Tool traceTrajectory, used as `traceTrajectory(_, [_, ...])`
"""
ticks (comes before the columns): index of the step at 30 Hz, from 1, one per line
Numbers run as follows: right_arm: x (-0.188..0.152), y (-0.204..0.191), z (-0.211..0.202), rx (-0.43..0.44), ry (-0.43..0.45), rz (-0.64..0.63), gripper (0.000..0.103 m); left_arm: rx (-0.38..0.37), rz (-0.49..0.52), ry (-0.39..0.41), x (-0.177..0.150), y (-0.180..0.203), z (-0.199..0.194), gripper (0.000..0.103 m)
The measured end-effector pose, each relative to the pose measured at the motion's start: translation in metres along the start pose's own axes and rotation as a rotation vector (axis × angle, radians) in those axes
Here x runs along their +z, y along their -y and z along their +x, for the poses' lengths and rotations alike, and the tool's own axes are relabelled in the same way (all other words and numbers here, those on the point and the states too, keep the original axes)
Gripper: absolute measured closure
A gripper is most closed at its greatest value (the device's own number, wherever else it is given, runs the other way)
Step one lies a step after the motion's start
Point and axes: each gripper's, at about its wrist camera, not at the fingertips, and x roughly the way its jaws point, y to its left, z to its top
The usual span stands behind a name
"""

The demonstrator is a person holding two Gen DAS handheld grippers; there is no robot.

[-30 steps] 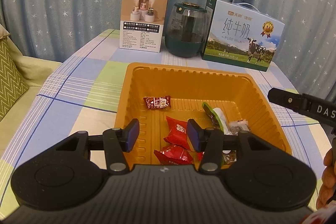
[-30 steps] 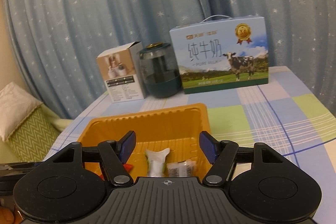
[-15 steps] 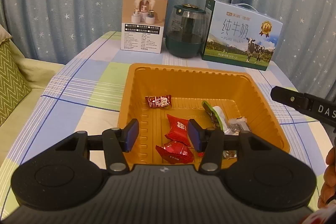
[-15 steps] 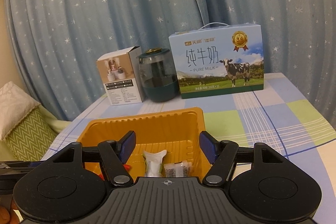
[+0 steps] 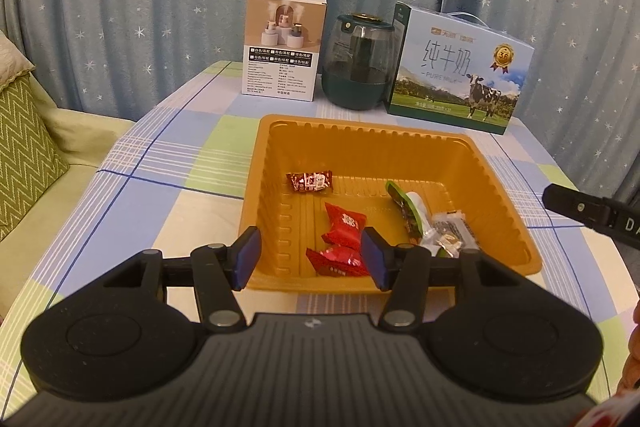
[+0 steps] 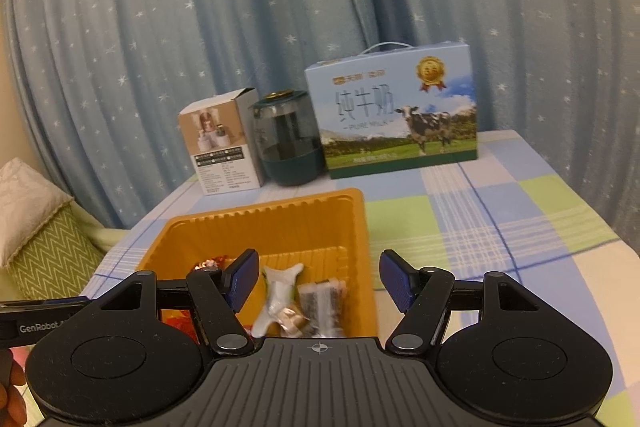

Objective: Organize snacks
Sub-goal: 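Lift both open tools away from the orange tray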

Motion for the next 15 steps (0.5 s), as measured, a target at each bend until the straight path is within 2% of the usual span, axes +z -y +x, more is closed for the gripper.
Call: traceTrajectory(15, [-0.023,0.005,-0.042,-0.021,-0.057,0.015,0.036,-0.012,0.020,0.002,-0.035,0.013,-0.042,0.050])
